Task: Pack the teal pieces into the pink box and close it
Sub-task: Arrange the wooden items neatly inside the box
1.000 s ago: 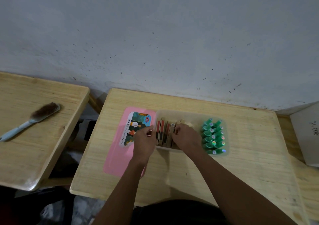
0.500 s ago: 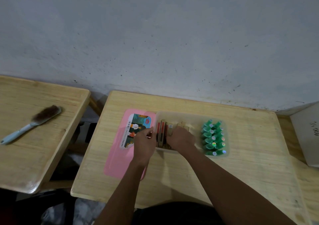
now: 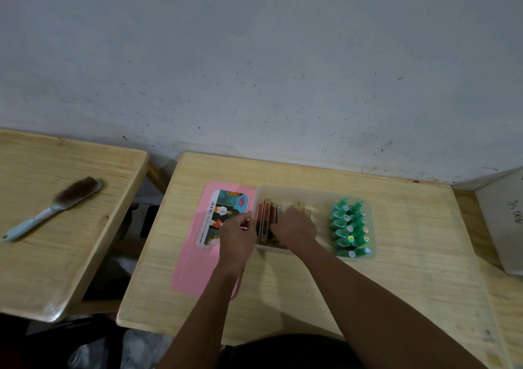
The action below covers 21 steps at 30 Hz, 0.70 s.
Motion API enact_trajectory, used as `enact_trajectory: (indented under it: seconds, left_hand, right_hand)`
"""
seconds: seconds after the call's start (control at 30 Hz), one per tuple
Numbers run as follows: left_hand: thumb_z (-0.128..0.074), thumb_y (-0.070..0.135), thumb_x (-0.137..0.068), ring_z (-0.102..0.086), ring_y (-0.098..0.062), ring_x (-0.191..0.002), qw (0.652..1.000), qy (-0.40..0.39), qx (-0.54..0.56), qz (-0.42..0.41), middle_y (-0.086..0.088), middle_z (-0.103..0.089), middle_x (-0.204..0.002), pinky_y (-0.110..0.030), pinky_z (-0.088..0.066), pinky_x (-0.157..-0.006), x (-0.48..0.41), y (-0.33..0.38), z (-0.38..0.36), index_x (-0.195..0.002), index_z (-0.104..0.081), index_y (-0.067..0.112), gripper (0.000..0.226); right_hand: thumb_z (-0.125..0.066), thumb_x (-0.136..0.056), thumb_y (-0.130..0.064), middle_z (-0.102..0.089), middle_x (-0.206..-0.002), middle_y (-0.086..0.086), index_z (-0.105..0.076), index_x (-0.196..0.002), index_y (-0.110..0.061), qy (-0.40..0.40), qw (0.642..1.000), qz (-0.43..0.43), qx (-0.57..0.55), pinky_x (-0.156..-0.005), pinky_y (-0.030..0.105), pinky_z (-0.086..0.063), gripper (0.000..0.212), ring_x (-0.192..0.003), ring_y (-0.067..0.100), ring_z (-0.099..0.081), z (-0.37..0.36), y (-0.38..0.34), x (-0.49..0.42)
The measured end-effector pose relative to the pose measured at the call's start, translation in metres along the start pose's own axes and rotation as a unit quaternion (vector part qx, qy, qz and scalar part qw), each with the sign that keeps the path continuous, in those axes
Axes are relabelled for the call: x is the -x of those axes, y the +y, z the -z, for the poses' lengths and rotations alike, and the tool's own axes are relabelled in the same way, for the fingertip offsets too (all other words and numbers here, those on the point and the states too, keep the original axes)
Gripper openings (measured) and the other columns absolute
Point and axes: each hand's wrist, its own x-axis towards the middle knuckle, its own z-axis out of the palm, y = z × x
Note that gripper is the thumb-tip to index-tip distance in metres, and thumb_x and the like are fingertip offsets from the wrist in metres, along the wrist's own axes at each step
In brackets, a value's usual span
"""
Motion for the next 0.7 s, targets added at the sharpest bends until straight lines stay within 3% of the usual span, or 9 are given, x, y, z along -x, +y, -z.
enact_trajectory:
  seconds: [0.3, 0.47, 0.6, 0.7]
  left_hand:
    - [-0.057, 0.011, -0.092, -0.061, -0.014, -0.1, 1.0, 0.002, -0.006, -0.001, -0.01, -0.068, -0.115, -0.022, -0.049, -0.084, -0.001, -0.002, 0.0, -0.124, -0.06, 0.005, 0.032]
    - [-0.057, 0.01, -0.092, -0.058, -0.008, -0.094, 1.0, 0.001, -0.012, -0.011, -0.01, -0.068, -0.114, -0.013, -0.045, -0.076, -0.001, -0.002, -0.001, -0.123, -0.06, 0.005, 0.031]
    - [-0.056, 0.009, -0.093, -0.057, -0.007, -0.094, 1.0, 0.0, -0.011, -0.011, -0.01, -0.068, -0.115, -0.013, -0.043, -0.075, -0.001, -0.002, -0.001, -0.123, -0.06, 0.004, 0.031]
    - [-0.056, 0.01, -0.093, -0.058, -0.007, -0.093, 1.0, 0.003, -0.01, -0.013, -0.01, -0.068, -0.114, -0.006, -0.04, -0.069, -0.001, -0.003, -0.001, -0.123, -0.06, 0.004, 0.031]
  right_hand:
    - [-0.063, -0.078, -0.033, -0.068, -0.093, 0.002, -0.064, -0.097, -0.015, -0.003, 1.0, 0.008, -0.013, -0.068, 0.029, -0.048, 0.026, -0.088, 0.022, -0.065, 0.0, 0.004, 0.0]
    - [-0.067, -0.075, -0.037, -0.062, -0.084, -0.001, -0.063, -0.095, -0.013, 0.002, 0.999, -0.004, -0.033, -0.067, 0.029, -0.048, 0.031, -0.08, 0.019, -0.061, 0.001, 0.006, -0.002]
    - [-0.066, -0.073, -0.051, -0.066, -0.07, 0.003, -0.064, -0.073, -0.014, 0.005, 0.995, -0.01, -0.094, -0.061, 0.029, -0.05, 0.037, -0.069, 0.021, -0.064, 0.011, 0.016, -0.003]
    - [-0.06, -0.077, -0.055, -0.055, -0.054, 0.001, -0.055, -0.057, -0.013, -0.022, 0.979, -0.003, -0.204, -0.056, 0.027, -0.039, 0.047, -0.055, 0.019, -0.054, 0.021, 0.026, -0.007]
